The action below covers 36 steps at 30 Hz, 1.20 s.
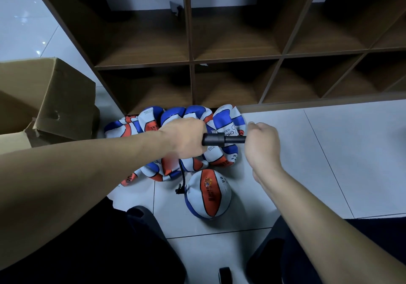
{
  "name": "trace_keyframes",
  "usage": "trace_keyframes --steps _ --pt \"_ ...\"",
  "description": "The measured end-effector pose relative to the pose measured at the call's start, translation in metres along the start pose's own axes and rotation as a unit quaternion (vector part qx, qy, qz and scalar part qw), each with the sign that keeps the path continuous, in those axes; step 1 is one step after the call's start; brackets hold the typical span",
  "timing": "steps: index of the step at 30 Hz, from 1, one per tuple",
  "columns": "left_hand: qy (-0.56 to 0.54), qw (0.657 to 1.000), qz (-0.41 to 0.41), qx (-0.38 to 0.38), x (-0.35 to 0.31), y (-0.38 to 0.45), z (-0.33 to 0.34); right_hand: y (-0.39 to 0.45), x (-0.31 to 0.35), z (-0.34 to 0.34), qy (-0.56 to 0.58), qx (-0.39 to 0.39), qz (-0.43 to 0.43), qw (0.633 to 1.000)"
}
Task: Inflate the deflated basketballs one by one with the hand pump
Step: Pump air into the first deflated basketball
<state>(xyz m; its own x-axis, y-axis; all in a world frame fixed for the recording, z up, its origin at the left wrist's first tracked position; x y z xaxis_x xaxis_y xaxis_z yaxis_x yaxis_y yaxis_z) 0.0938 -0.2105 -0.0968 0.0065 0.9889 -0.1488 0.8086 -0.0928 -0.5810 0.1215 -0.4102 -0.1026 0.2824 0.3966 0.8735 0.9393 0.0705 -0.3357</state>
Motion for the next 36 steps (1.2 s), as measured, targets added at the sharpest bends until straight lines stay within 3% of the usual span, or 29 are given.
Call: trace_keyframes --steps 7,17,25,29,33,36 --pt "0.025 1.0 0.01 -0.016 -0.008 -0.001 -0.001 -0.009 0.001 0.02 0.009 0.024 -0.017 1.0" --pt "0.012 0.999 0.048 -0.003 -0.007 0.008 0.002 -0.004 -0.001 0.028 -0.014 0.117 0.007 0.993" --pt "-0.066 0.995 0.033 0.064 0.042 0.011 0.013 0.016 -0.014 -0.032 0.036 0.032 0.083 0.995" --pt "-0.049 0.997 0.029 0.053 0.027 0.01 0.015 0.011 -0.013 -0.024 0.022 -0.003 0.056 0.998" --pt "-0.047 0.998 0.026 0.018 0.012 0.007 0.009 -0.004 0.01 -0.018 -0.083 -0.063 -0.036 0.994" --pt "-0.032 0.999 0.021 0.005 0.003 0.006 0.004 -0.011 0.013 -0.007 -0.095 -0.063 -0.06 0.992"
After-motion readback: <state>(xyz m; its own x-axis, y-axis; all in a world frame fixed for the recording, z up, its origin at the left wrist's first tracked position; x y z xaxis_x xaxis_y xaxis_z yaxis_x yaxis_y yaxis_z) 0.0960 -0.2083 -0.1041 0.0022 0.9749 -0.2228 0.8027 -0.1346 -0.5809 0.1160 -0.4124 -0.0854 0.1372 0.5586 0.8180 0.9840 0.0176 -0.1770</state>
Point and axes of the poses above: each hand's wrist, its own y-axis towards the middle knuckle, its own z-axis out of the palm, x = y × z, the point moved 7 cm from there along y, towards the middle knuckle, and after that the axes turned 13 degrees about x, right-handed, at the moved point
